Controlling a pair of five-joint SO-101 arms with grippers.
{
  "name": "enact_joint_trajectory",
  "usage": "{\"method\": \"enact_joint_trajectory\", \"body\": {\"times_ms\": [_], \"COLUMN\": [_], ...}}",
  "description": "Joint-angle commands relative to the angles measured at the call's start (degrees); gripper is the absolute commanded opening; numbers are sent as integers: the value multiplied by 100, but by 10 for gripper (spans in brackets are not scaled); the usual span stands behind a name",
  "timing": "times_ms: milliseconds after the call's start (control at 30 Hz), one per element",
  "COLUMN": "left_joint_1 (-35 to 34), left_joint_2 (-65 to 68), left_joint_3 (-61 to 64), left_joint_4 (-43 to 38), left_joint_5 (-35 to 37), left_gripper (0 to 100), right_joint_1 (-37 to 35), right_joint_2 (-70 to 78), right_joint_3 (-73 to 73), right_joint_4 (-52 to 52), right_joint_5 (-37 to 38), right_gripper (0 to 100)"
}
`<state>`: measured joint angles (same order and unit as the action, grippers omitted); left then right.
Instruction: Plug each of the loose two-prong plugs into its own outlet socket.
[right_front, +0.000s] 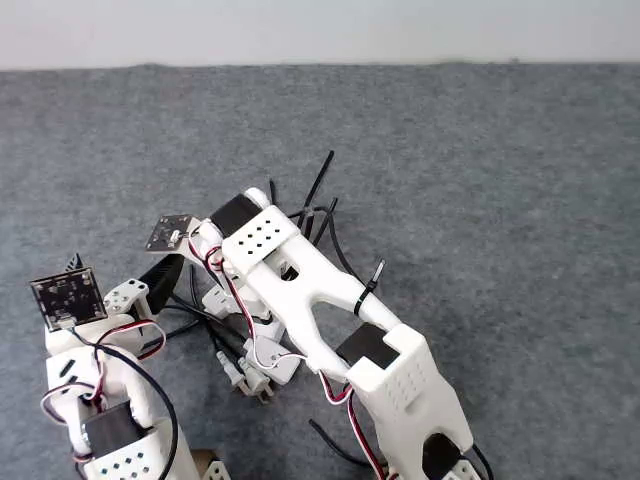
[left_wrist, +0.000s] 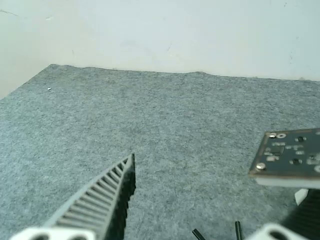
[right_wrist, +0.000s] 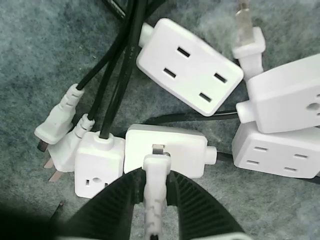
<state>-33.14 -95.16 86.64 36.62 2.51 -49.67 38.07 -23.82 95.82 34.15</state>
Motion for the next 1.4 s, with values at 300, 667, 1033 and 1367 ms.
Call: {"method": "enact_joint_trajectory", "body": {"times_ms": [300,667,1033,1367], "left_joint_1": [-853,-853,-844,-844], "left_joint_2": [-97,-97,-97,-97], "left_joint_3": [-681,-681,-681,-673], "left_joint_4": [-747,-747,-747,-738], "left_joint_5": [308,308,308,308], "left_gripper": [445,445,445,445], "right_joint_1": [-743,-453,66,163], "right_joint_2": [1174,1121,479,-31], "right_joint_3": [941,1134,2637,4062], "right_joint_4": [593,716,690,488], "right_joint_5": [88,114,404,396], "right_gripper": [9,9,9,9]}}
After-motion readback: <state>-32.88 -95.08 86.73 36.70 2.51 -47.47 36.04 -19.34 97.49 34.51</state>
